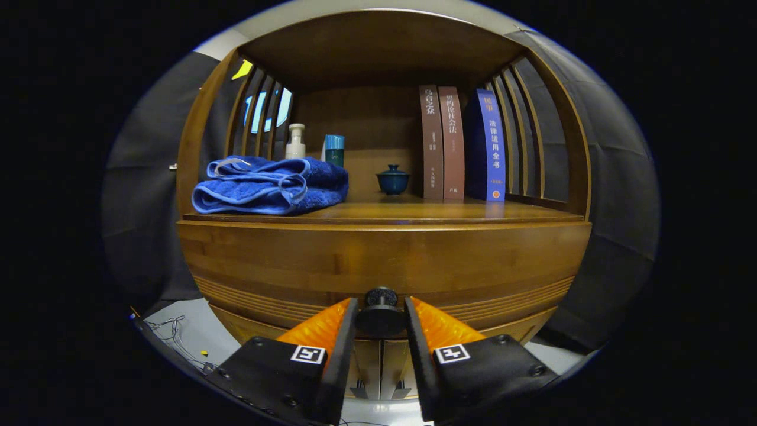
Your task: Pull open the drawer, take out the items inside it, and place them on the countertop above the cabinet.
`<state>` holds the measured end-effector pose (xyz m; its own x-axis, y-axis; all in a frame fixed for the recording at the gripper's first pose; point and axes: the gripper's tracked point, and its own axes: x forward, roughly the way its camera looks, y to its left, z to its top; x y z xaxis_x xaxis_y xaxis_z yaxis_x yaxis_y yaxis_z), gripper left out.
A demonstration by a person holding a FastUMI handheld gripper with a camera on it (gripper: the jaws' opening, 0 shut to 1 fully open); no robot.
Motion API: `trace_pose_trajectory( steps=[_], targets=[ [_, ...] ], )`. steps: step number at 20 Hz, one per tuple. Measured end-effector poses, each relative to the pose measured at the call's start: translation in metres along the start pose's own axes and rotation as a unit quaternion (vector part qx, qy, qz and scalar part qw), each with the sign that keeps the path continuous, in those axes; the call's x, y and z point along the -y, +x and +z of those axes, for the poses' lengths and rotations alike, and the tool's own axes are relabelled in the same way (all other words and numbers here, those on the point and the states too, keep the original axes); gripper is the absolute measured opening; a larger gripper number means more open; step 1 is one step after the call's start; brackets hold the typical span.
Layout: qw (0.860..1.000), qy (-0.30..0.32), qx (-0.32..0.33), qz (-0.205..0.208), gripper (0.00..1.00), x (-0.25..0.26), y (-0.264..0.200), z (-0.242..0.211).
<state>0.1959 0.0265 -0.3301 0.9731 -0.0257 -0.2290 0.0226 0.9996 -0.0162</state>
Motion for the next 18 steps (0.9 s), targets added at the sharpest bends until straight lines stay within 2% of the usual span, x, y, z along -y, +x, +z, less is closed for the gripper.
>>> trace_pose_trajectory(
  steps=[2, 4, 8, 18],
  targets=[
    [1.0, -0.003, -0.002, -0.002, 0.49, -0.001, 0.002, -0.001],
    [1.0, 0.001, 0.001, 0.0, 0.36, -0.001, 0.001, 0.0],
    [1.0, -0.006, 0.0, 0.003, 0.36, -0.001, -0.009, -0.002],
    [1.0, -0.003, -0.009, 0.008, 0.35, 0.002, -0.081, -0.012]
  ],
)
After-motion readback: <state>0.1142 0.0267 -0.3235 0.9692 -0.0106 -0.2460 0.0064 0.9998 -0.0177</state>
